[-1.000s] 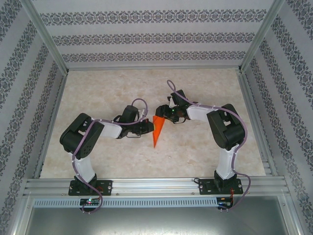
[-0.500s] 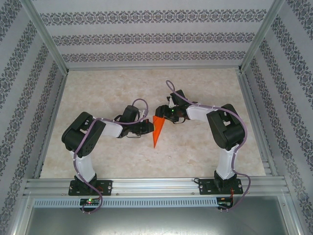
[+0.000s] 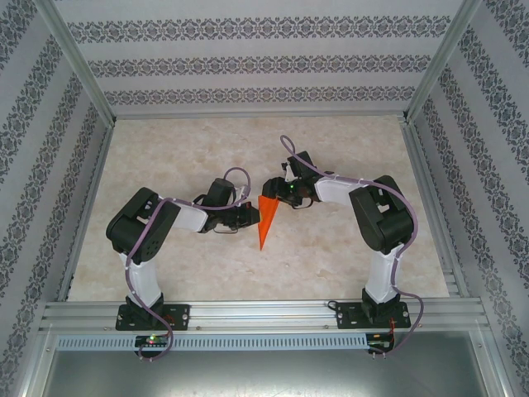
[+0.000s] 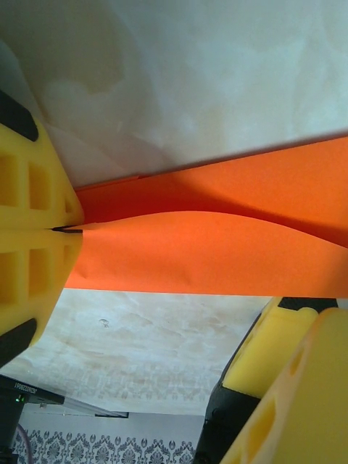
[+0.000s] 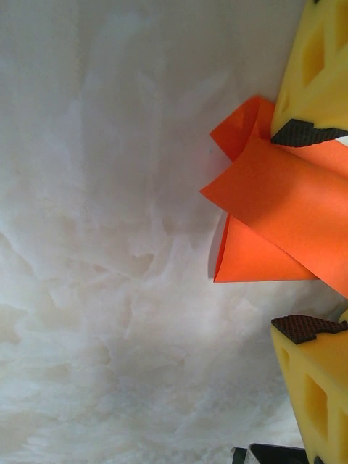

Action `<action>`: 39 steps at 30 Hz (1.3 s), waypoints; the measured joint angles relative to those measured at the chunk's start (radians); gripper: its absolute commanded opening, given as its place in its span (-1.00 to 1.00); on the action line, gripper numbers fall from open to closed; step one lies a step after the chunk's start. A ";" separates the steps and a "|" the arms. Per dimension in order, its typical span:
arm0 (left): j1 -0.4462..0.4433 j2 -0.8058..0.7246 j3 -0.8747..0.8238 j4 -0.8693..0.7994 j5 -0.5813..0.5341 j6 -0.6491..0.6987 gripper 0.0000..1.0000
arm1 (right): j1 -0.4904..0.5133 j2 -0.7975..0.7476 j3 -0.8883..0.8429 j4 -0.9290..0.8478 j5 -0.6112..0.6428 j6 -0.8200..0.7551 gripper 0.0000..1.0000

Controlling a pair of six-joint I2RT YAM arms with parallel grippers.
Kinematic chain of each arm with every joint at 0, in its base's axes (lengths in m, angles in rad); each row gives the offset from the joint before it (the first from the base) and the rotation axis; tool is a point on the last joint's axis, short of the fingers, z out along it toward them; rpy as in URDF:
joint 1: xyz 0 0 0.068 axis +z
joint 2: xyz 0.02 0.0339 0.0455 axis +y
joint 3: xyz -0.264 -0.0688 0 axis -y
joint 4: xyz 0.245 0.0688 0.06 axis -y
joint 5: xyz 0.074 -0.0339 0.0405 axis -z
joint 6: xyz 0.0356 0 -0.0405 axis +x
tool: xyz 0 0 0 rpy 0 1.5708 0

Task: Fold a paper plane with a square sheet of paper (fold left side to right side)
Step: Fold the wing for the fifth time at the center of the table.

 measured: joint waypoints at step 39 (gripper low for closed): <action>0.005 0.004 0.012 -0.019 0.014 0.025 -1.00 | 0.050 -0.030 -0.023 -0.059 0.011 -0.016 -0.92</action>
